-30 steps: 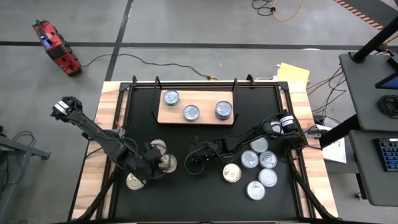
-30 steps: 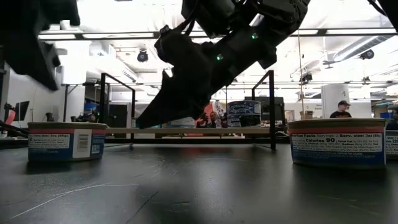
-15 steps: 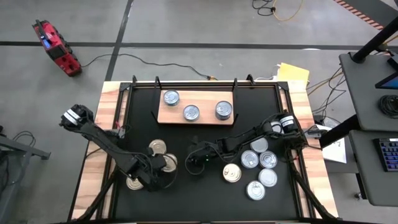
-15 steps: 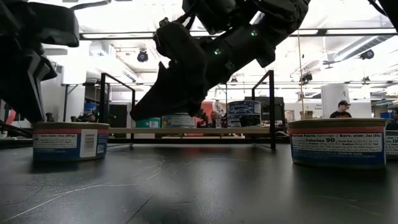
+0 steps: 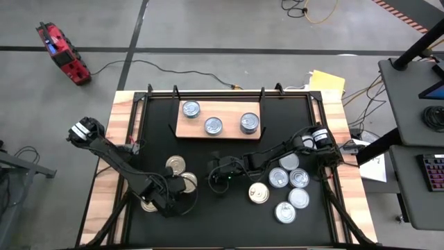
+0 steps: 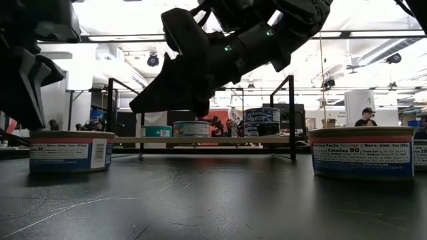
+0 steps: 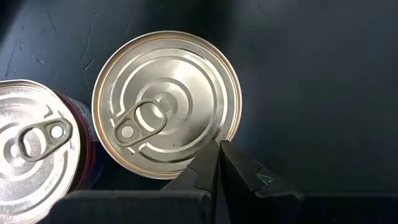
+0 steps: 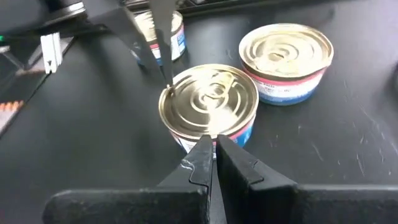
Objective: Stack canned seafood by type on shelf
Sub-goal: Put the blue tuna can on the shelf
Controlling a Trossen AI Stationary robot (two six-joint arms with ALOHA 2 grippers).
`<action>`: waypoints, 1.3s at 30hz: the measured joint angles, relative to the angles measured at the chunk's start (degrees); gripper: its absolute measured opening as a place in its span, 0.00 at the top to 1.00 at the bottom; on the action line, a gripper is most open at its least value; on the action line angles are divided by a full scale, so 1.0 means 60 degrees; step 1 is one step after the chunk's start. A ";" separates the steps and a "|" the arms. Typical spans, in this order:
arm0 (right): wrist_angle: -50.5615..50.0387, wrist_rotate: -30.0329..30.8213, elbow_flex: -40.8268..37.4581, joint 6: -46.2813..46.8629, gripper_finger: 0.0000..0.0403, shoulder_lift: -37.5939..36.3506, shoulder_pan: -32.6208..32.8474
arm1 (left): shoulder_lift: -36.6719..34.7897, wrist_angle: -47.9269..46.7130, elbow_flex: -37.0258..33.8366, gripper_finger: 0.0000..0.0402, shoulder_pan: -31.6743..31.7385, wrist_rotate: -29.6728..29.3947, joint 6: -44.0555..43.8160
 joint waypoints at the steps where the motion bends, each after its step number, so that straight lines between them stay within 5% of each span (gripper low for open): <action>1: -0.0003 0.0001 -0.0003 0.0207 0.97 0.0000 -0.0011 | 0.0000 -0.0006 0.0000 1.00 -0.0014 -0.0059 -0.0072; 17: -0.0073 -0.0502 0.0055 0.2194 0.94 0.0002 -0.0214 | -0.0127 0.0425 -0.0686 1.00 -0.0599 -0.1106 -0.0189; 31: -0.0014 -0.0508 0.0557 0.2750 0.48 0.0437 -0.0210 | -0.0120 0.1730 -0.1283 1.00 -0.1372 -0.2279 -0.0247; 39: -0.0013 -0.0504 0.0557 0.2927 0.32 0.0437 -0.0123 | -0.0100 0.2553 -0.1650 1.00 -0.1529 -0.2659 -0.0120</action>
